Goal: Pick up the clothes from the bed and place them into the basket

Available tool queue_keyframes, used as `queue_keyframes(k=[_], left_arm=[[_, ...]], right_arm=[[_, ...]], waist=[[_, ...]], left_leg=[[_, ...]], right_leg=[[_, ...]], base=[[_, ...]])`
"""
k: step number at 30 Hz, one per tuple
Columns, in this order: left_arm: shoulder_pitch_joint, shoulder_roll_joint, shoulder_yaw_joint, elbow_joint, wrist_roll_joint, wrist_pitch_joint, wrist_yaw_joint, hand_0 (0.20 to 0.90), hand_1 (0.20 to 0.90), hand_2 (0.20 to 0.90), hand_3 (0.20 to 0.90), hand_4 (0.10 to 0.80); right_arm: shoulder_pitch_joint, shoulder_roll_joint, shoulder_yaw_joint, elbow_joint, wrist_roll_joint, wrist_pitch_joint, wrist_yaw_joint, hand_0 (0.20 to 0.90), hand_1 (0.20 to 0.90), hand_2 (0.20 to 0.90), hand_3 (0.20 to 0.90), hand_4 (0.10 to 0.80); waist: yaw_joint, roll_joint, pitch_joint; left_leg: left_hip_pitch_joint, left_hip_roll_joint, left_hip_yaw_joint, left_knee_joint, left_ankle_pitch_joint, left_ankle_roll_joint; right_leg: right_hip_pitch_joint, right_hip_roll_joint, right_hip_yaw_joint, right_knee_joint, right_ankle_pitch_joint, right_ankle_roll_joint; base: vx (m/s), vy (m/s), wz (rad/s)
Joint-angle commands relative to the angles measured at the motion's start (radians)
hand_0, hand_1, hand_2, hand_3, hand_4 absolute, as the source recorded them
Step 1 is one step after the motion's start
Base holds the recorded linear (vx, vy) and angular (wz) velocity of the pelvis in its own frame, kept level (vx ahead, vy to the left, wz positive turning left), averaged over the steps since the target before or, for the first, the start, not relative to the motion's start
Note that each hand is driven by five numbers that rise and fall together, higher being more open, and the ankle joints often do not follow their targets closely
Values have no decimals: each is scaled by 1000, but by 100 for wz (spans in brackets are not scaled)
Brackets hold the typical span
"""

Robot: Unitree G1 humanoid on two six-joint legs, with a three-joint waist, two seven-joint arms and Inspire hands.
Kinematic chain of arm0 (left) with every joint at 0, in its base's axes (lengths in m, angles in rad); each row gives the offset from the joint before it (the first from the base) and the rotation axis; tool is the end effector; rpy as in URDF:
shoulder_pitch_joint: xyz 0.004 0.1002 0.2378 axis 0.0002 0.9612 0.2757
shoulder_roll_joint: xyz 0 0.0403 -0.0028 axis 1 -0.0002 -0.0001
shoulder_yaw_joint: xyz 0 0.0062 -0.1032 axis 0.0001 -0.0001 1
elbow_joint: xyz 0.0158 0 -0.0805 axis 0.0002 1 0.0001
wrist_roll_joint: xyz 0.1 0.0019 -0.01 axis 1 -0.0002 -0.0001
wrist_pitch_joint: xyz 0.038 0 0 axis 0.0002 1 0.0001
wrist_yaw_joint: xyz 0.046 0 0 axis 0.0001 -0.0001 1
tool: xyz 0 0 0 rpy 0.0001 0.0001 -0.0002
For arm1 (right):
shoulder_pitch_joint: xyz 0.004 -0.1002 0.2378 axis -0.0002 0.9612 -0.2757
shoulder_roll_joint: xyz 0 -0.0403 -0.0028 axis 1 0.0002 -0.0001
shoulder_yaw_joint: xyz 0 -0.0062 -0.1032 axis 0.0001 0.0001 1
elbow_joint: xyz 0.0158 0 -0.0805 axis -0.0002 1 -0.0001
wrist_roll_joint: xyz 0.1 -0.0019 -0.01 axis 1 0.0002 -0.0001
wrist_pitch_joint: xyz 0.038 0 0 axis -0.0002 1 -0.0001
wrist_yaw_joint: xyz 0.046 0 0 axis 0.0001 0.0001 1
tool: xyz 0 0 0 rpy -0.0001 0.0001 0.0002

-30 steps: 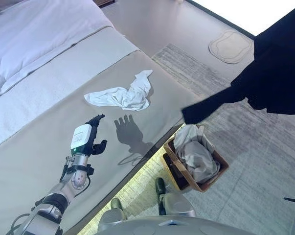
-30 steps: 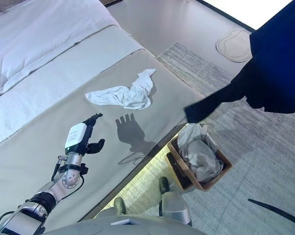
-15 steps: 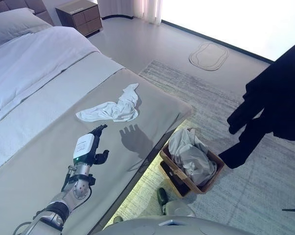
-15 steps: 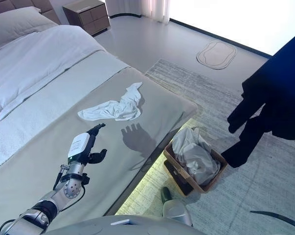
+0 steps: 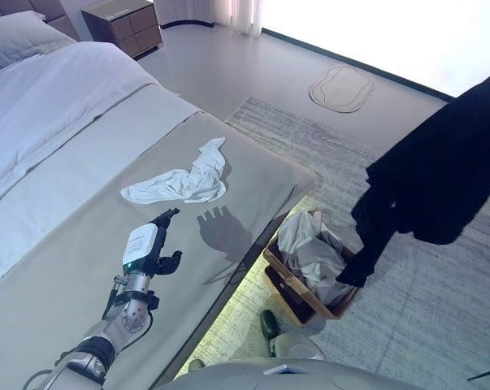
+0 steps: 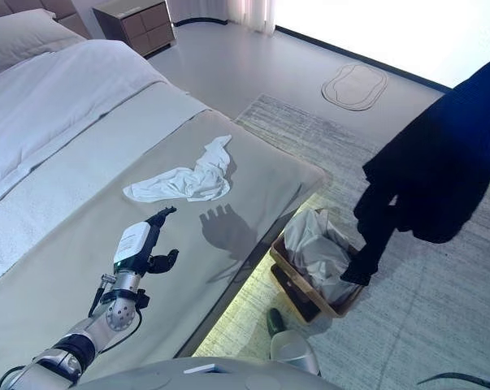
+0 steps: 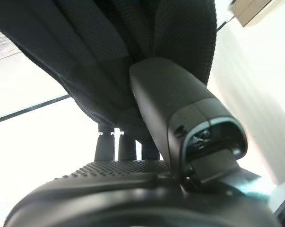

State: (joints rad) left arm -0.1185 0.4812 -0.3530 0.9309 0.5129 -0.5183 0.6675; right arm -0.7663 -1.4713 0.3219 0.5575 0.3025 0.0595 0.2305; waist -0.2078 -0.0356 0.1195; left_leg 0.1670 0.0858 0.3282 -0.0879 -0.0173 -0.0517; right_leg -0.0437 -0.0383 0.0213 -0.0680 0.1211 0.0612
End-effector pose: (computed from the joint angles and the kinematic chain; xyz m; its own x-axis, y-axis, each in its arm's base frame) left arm 0.1618 0.2423 -0.0553 0.9984 0.0500 -0.0281 -0.0026 0.5301 0.8479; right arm 0.2306 -0.3836 0.3099 0.9571 -0.2666 0.1136 0.2282 0.4513 -0.8627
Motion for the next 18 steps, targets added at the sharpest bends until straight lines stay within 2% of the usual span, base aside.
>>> queue_keyframes(k=[1,10,18], left_arm=[[-61,76,32,18,5,-72,37,900,900,900,900,800],[-75,65,35,4,-1,-64,32,900,900,900,900,800],[-90,58,55,-16,1,-41,23,900,900,900,900,800]], right_arm=[[-44,10,-186,3,10,-69,-51,300,300,300,200,100],[91,90,-285,-34,-13,-19,-25,300,300,300,200,100],[287,307,-350,-83,-146,18,-39,300,300,300,200,100]], waist=[[1,-41,-87],[6,-40,-79],[15,-27,-62]], left_leg=[[-57,5,-48,72,-39,14],[-61,4,-47,72,-39,12],[-58,4,-51,65,-38,16]], right_leg=[[-7,-16,-27,163,-128,41],[-6,-20,-32,155,-125,43],[-4,-22,-40,155,-128,40]], base=[[0,0,0],[-3,-1,0],[-16,-5,0]])
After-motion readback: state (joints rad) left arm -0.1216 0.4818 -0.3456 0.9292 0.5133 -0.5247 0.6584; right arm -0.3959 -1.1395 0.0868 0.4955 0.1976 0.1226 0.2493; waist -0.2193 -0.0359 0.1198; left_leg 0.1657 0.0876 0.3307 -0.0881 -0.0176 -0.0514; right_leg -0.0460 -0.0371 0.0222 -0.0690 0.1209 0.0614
